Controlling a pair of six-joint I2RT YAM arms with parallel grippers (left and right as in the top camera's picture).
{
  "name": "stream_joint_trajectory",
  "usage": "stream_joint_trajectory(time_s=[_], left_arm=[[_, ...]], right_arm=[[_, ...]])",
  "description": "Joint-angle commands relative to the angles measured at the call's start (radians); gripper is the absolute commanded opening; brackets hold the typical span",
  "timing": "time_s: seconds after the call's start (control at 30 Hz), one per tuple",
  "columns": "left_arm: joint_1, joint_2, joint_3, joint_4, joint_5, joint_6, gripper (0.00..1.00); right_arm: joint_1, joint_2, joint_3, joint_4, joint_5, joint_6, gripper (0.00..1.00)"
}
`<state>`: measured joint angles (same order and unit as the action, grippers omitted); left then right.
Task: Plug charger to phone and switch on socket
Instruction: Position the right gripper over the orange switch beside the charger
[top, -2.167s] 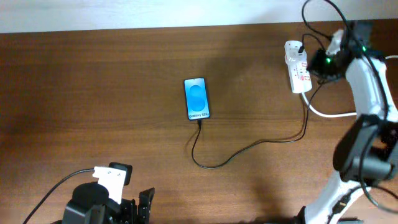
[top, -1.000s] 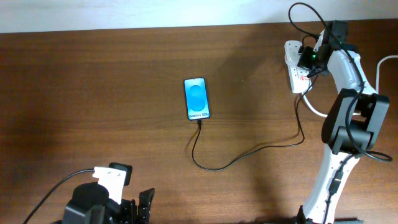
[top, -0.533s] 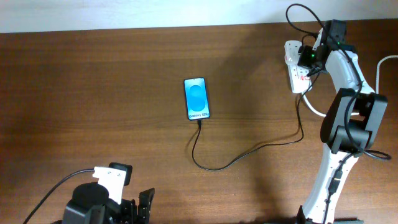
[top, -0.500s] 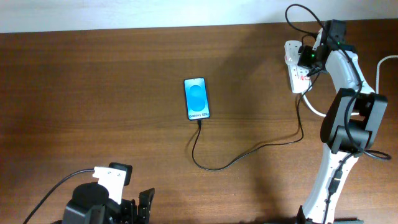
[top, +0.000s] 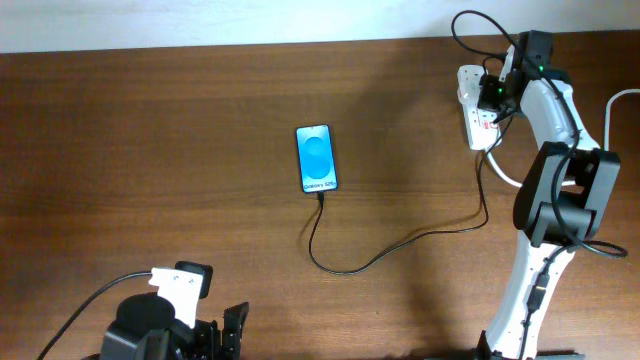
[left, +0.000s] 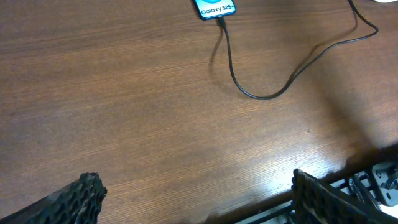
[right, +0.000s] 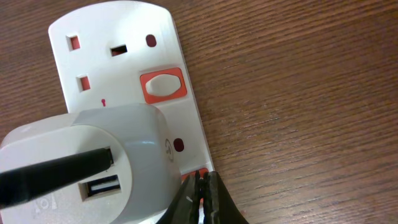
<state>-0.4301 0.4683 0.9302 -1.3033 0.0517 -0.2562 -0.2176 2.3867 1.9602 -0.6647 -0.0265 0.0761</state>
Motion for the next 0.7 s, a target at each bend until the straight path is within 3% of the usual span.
stream_joint_trajectory(time_s=[0.0, 0.37, 0.67], left_arm=[[-0.002, -0.003, 0.000, -0.001, -0.005, 0.011, 0.99], [-0.002, -0.003, 0.000, 0.000, -0.005, 0.011, 0.99], [-0.002, -0.003, 0.000, -0.001, -0.005, 0.011, 0.99]], right_arm=[[0.071, 0.040, -0.016, -0.039, -0.074, -0.021, 0.04], [0.093, 0.039, -0.016, -0.055, -0.112, -0.020, 0.04], [0.092, -0.009, 0.002, -0.014, -0.028, -0.017, 0.04]])
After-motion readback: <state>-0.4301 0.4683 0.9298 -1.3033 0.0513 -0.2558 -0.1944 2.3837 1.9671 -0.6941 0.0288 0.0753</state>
